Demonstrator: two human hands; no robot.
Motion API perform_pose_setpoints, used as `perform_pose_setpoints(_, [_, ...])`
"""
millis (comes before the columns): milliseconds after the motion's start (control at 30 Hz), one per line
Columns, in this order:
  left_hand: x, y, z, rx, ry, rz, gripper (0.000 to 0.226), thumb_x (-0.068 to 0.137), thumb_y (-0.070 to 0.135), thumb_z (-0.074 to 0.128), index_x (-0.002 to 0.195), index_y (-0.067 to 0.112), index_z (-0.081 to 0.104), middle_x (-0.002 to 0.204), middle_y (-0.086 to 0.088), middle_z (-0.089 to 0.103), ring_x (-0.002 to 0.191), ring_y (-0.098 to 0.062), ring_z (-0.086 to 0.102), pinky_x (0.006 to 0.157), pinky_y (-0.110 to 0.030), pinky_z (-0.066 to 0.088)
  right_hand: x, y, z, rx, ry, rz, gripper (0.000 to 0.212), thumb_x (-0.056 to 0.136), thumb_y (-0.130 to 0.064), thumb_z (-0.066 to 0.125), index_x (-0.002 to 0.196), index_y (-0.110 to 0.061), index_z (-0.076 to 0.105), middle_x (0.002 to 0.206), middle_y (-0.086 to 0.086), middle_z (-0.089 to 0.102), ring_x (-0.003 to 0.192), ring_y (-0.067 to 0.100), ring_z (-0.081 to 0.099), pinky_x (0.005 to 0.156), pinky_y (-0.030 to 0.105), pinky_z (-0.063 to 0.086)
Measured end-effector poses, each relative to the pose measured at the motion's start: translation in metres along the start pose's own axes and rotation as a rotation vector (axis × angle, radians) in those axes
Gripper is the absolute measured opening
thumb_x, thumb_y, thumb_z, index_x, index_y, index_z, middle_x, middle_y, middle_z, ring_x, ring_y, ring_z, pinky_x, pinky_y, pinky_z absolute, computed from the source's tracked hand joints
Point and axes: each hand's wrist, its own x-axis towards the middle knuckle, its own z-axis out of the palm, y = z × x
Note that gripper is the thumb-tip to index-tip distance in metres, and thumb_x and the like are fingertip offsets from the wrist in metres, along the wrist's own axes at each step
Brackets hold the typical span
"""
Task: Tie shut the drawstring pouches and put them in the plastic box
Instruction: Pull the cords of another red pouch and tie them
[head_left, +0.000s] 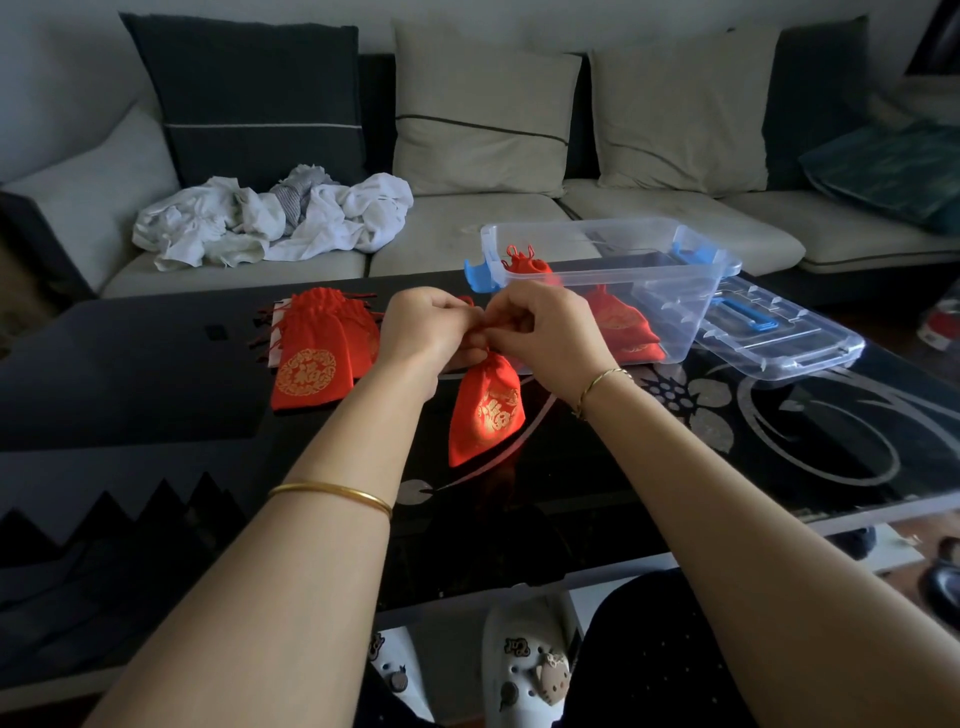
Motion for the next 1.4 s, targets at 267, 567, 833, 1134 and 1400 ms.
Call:
perform_pose_setpoints(267, [0.000, 0.004, -0.002, -0.026, 0.016, -0.003, 0.019, 0.088, 0.000, 0.057, 0.070, 0.007, 0.058, 0.061, -0.009, 0.057, 0.035, -0.005, 0.053, 0.039, -0.016, 0.046, 0.003, -0.005, 0.002, -0.179, -0.049, -0.052, 0.011, 0.080, -0.012, 0.063, 0.089, -0.009, 0.070, 0.080, -0.001, 0.059, 0.073, 0.009, 0.048, 0.060, 0.016, 0.034])
perform_pose_setpoints(567, [-0.004, 0.019, -0.013, 0.179, 0.059, 0.232, 0.013, 0.083, -0.001, 0.059, 0.092, 0.009, 0.061, 0.075, 0.001, 0.053, 0.066, -0.007, 0.055, 0.052, -0.019, 0.053, 0.002, 0.007, 0.001, 0.727, -0.039, 0.607, 0.020, 0.085, -0.005, 0.060, 0.065, -0.001, 0.058, 0.058, 0.005, 0.042, 0.049, 0.012, 0.034, 0.049, 0.024, 0.029])
perform_pose_setpoints(833, [-0.007, 0.012, -0.001, 0.673, 0.061, 0.536, 0.006, 0.077, 0.019, 0.072, 0.082, 0.023, 0.073, 0.098, -0.001, 0.045, 0.081, -0.018, 0.054, 0.081, -0.026, 0.047, 0.004, 0.007, -0.004, 0.957, -0.086, 0.733, 0.021, 0.087, -0.007, 0.059, 0.066, -0.009, 0.057, 0.058, 0.002, 0.041, 0.049, 0.008, 0.031, 0.048, 0.019, 0.026])
perform_pose_setpoints(1134, [-0.003, 0.010, 0.000, 0.741, 0.043, 0.555, 0.008, 0.076, 0.018, 0.075, 0.082, 0.019, 0.069, 0.099, -0.002, 0.047, 0.081, -0.018, 0.055, 0.079, -0.030, 0.047, 0.003, 0.014, -0.008, 1.095, -0.208, 0.697, 0.025, 0.091, -0.008, 0.052, 0.067, -0.011, 0.057, 0.057, 0.000, 0.041, 0.052, 0.008, 0.030, 0.053, 0.021, 0.025])
perform_pose_setpoints(1400, [0.001, 0.009, -0.009, 0.735, -0.001, 0.481, 0.005, 0.087, 0.012, 0.059, 0.084, 0.010, 0.062, 0.090, -0.002, 0.057, 0.072, -0.015, 0.051, 0.058, -0.023, 0.034, 0.002, 0.030, -0.017, 0.668, -0.065, 0.510, 0.010, 0.088, -0.005, 0.060, 0.079, -0.008, 0.063, 0.074, 0.010, 0.057, 0.065, 0.016, 0.051, 0.067, 0.032, 0.049])
